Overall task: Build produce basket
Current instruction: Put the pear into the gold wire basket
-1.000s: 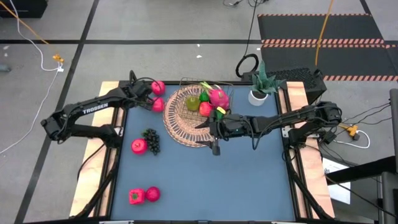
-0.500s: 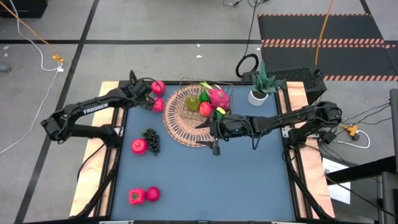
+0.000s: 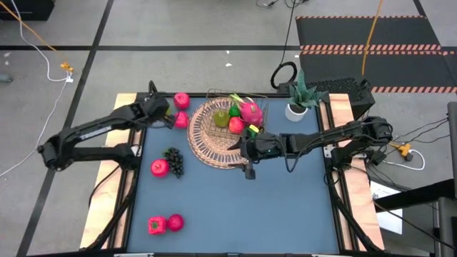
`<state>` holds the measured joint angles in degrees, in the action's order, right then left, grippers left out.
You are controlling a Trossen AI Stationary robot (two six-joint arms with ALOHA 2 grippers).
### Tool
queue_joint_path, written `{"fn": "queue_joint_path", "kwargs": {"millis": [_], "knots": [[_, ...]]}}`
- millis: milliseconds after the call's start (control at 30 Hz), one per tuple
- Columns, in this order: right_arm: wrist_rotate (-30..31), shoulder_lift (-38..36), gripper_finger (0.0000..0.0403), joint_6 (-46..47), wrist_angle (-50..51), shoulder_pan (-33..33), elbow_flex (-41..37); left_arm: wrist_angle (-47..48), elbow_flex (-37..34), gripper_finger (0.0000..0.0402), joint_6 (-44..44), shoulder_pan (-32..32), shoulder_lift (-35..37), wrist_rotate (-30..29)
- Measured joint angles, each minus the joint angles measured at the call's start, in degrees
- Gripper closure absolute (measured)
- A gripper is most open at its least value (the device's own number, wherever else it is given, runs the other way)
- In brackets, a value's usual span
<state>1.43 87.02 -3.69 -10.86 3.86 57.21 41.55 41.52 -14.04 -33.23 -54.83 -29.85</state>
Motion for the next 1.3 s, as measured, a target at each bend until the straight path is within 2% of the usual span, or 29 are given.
{"fn": "queue_joint_path", "kwargs": {"millis": [167, 333, 467, 633, 767, 933, 1167, 1300], "knots": [[0.00, 0.00, 0.0119, 1.65, 0.65, 0.17, 0.00, -3.21, 0.04, 0.0392, 1.34, 7.99, 7.14, 2.14], [0.00, -2.22, 0.0119, 5.34, 1.60, 0.17, -0.07, -11.64, 0.07, 0.0394, 3.94, 13.75, 10.13, 5.09], [0.05, -7.01, 0.0119, 6.63, 5.69, 0.28, -0.07, -19.63, 0.13, 0.0394, 8.29, 16.90, 9.42, 6.54], [0.22, -13.35, 0.0119, 6.61, 9.84, 0.44, -0.07, -27.76, 0.27, 0.0394, 11.48, 17.59, 6.57, 6.51], [0.24, -17.43, 0.0119, 6.90, 9.59, 0.44, -1.97, -29.87, 3.90, 0.0394, 11.84, 17.62, 1.65, 8.60], [0.35, -21.49, 0.0119, 8.28, 9.14, 0.44, -6.29, -24.45, 12.74, 0.0394, 10.90, 18.41, -8.26, 12.34], [3.42, -26.11, 0.0119, 11.18, 8.76, 0.37, -11.91, -4.08, 31.12, 0.0393, 9.98, 19.06, -24.27, 12.46], [3.49, -27.88, 0.0119, 12.03, 8.21, 0.26, -13.51, 4.52, 40.42, 0.0393, 9.40, 18.25, -31.86, 12.44]]}}
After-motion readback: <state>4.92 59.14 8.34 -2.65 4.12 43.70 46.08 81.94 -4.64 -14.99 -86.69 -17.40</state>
